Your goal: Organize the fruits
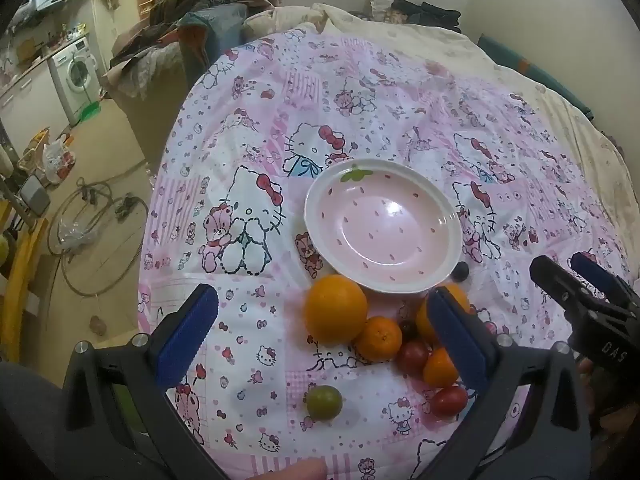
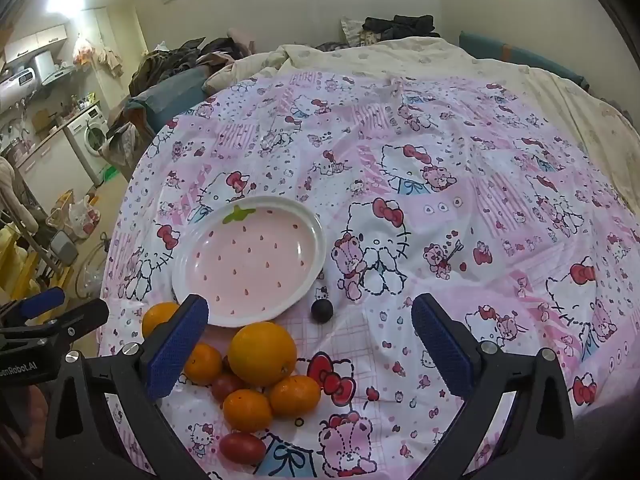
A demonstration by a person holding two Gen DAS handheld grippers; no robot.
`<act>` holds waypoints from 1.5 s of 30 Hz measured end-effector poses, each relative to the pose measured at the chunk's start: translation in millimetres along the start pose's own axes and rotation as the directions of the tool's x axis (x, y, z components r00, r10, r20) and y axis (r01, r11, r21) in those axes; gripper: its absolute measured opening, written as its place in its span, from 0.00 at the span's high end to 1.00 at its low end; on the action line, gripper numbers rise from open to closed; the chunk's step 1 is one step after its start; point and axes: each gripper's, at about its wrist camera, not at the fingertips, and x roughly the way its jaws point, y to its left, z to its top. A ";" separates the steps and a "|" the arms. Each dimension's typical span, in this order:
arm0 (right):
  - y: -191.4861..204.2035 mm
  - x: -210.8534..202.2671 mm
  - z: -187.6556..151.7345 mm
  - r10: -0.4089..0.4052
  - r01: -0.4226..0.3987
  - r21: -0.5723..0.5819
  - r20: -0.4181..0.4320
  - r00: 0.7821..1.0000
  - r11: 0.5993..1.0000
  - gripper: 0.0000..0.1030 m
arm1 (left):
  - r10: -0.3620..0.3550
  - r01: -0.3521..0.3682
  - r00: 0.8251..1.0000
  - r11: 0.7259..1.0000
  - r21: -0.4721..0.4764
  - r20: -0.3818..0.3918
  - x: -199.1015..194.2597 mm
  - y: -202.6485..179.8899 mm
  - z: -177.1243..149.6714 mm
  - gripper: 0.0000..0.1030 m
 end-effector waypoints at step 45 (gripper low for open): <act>0.4 -4.2 2.0 0.009 -0.009 -0.001 0.004 1.000 1.000 0.00 | 0.005 -0.005 1.000 1.000 -0.007 -0.011 5.1 5.5 1.2 0.00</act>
